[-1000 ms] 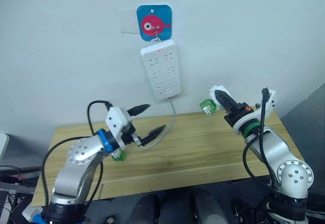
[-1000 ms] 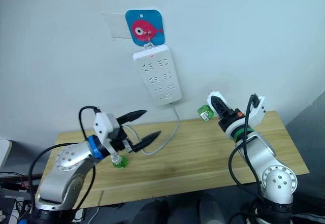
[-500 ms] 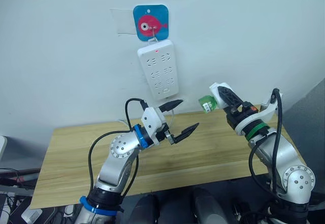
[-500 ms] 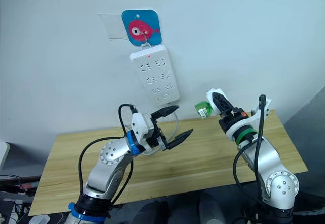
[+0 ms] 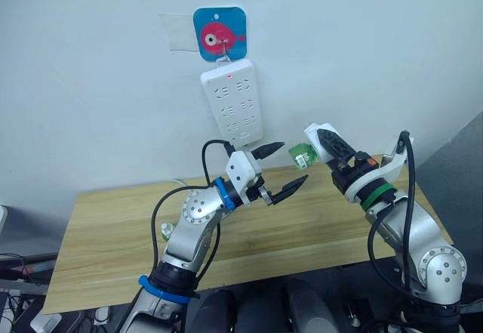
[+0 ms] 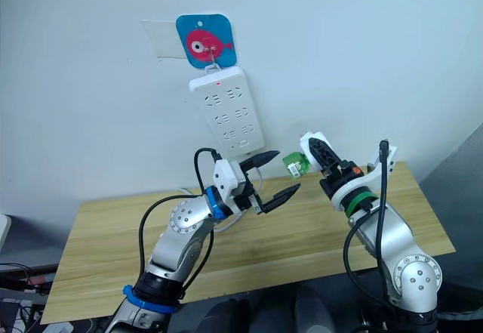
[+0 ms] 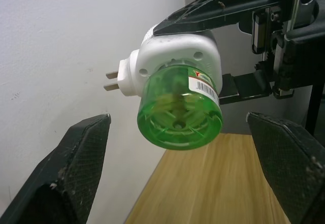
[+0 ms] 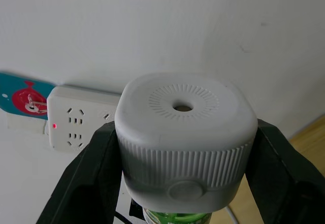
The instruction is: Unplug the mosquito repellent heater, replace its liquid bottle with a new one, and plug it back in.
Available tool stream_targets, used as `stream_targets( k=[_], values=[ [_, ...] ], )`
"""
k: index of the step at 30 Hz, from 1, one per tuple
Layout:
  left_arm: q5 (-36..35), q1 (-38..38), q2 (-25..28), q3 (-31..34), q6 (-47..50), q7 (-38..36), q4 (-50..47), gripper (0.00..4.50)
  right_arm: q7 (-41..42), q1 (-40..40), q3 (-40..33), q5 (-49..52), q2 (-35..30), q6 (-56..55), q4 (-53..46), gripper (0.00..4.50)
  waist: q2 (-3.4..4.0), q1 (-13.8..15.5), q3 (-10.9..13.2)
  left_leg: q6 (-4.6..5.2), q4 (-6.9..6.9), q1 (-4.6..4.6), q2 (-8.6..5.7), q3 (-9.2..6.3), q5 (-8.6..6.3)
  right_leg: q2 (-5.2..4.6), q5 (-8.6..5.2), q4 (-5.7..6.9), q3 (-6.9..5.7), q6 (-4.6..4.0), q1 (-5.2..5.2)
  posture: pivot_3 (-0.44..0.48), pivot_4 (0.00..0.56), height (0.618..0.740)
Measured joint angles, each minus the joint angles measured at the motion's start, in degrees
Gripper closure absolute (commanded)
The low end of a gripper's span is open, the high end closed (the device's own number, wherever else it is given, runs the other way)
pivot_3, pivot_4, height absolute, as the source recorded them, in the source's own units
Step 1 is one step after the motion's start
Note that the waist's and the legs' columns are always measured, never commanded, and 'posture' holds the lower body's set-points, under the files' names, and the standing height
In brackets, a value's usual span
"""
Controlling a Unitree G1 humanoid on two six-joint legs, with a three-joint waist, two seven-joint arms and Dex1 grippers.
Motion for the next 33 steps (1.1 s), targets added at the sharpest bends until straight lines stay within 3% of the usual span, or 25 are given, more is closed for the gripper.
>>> stream_targets(
  k=[12, 15, 20, 21, 32, 33],
  values=[
    [0.9, -1.6, -2.0, -0.8, -0.6, 1.0, 1.1, 0.01, -0.1, -0.1, 1.1, -0.2, -0.4, -1.1, -0.1, 1.59, -0.02, 0.0, 0.0, 0.00, 0.01, 0.00, 0.01, 0.01, 0.00, 0.03, 0.00, 0.00, 0.02, 0.01, 0.00, -0.228, 0.203, 0.740],
    [0.9, -1.6, -1.9, -0.8, -0.7, 0.8, 1.2, 0.57, -0.1, -0.1, 1.5, -0.3, -0.6, -1.2, -0.5, 1.59, -0.02, 0.0, 0.0, 0.00, 0.00, 0.00, 0.01, 0.01, 0.00, 0.03, 0.00, 0.00, 0.01, 0.01, 0.00, -0.233, 0.202, 0.740],
    [0.8, -1.9, -1.7, -0.6, -1.5, -0.2, 2.2, 2.11, -0.3, -0.2, 1.9, -0.4, -0.7, -1.3, -0.6, 1.59, -0.02, 0.0, 0.0, 0.00, 0.00, 0.00, 0.01, 0.00, 0.00, 0.03, 0.00, 0.00, 0.00, 0.01, 0.00, -0.233, 0.202, 0.740],
    [0.8, -2.1, -1.7, -0.6, -1.5, -0.2, 2.4, 2.23, -0.3, -0.2, 1.9, -0.4, -0.8, -1.3, -0.6, 1.59, -0.02, 0.0, 0.0, 0.00, 0.00, 0.00, 0.01, 0.00, 0.00, 0.03, 0.00, 0.00, 0.01, 0.01, 0.00, -0.233, 0.202, 0.740],
    [0.9, -2.5, -1.7, -0.7, -1.7, -0.2, 2.9, 2.23, -0.3, -0.2, 2.0, -0.4, -0.9, -1.8, -0.6, 1.59, -0.02, 0.0, 0.0, 0.00, -0.01, 0.00, 0.01, -0.01, 0.00, 0.03, 0.00, 0.00, 0.00, 0.01, 0.00, -0.231, 0.202, 0.740],
    [0.9, -2.7, -1.7, -0.7, -1.7, -0.2, 3.0, 2.23, -0.3, -0.2, 2.0, -0.4, -0.9, -1.9, -0.6, 1.24, -0.02, 0.0, 0.0, 0.00, -0.01, 0.00, 0.01, -0.01, 0.00, 0.03, 0.00, 0.00, 0.00, 0.01, 0.00, -0.229, 0.198, 0.740]
  ],
)
